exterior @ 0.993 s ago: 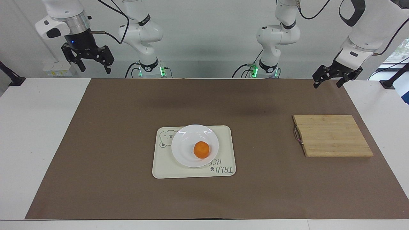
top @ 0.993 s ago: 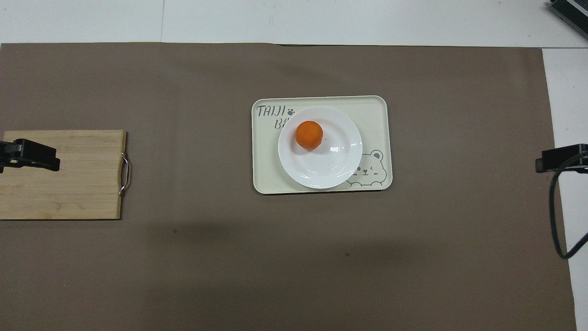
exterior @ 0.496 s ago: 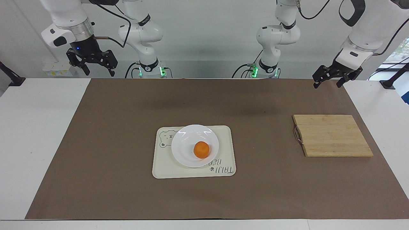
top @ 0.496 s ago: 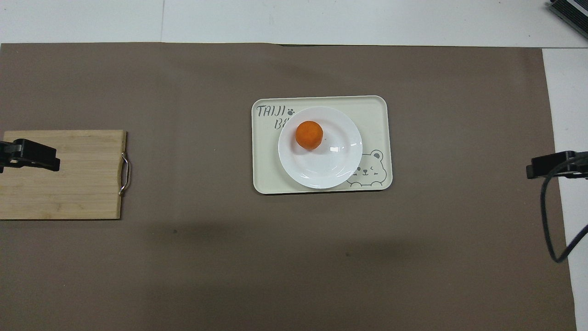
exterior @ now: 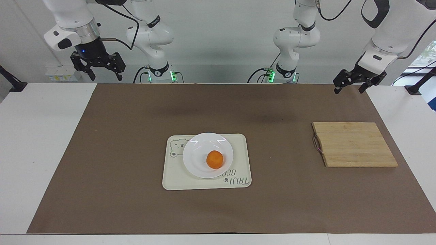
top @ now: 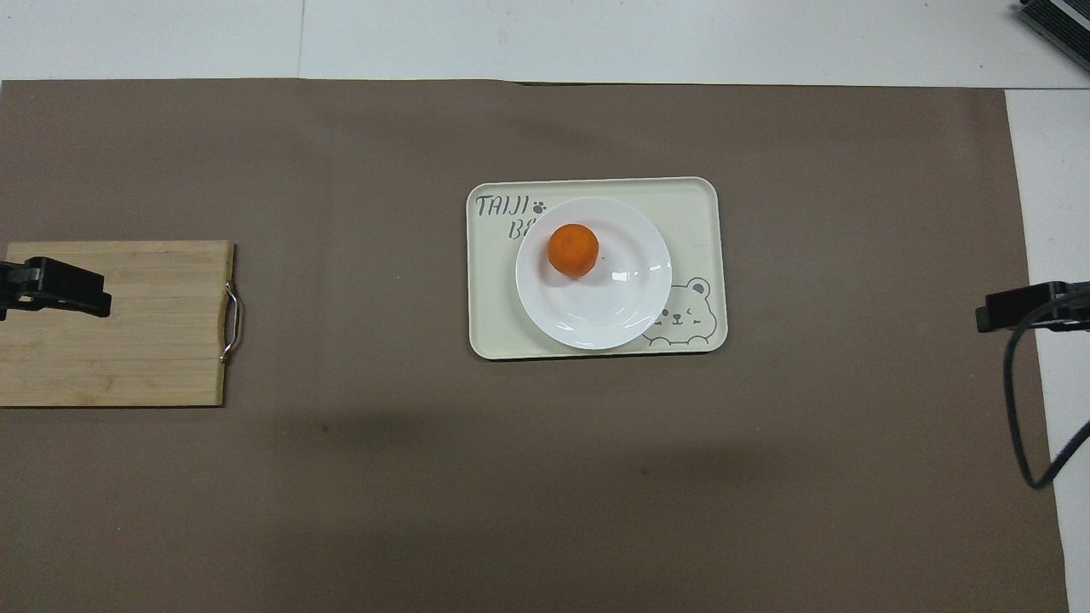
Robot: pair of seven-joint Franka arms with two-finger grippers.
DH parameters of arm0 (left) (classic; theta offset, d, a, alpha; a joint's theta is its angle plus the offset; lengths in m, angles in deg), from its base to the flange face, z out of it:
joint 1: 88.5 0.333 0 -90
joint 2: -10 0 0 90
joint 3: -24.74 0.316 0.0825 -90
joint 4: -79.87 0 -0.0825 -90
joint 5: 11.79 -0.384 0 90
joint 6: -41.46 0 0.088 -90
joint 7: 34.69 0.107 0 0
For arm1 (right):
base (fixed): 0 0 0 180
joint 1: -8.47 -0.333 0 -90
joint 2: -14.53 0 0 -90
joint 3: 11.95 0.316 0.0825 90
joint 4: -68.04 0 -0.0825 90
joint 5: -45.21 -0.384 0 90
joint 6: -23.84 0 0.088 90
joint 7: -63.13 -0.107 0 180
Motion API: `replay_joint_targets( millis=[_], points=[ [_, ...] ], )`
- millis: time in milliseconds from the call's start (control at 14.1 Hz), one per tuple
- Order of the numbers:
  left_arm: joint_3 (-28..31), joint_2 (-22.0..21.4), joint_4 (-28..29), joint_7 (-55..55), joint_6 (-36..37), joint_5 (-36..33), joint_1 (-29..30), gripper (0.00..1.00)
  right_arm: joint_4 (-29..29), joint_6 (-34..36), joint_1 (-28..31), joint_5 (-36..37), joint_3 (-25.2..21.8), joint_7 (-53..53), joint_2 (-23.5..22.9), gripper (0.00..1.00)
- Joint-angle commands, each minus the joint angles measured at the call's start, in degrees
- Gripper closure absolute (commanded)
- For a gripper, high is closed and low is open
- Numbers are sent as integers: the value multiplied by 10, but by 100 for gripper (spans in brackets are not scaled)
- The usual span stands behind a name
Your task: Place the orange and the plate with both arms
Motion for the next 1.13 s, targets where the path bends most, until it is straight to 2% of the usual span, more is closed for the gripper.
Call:
replay_joint_targets(
  millis=[0,213,1063],
  points=[
    [4,-4,3,-5,4,1,-4,0,-8,-6,0,-13,0,9,11,0],
    [4,-4,3,-5,5,1,-4,0,35,19,5,-13,0,9,-18,0],
    [4,-4,3,-5,5,1,-4,0,34,16,6,-12,0,9,-16,0]
  ],
)
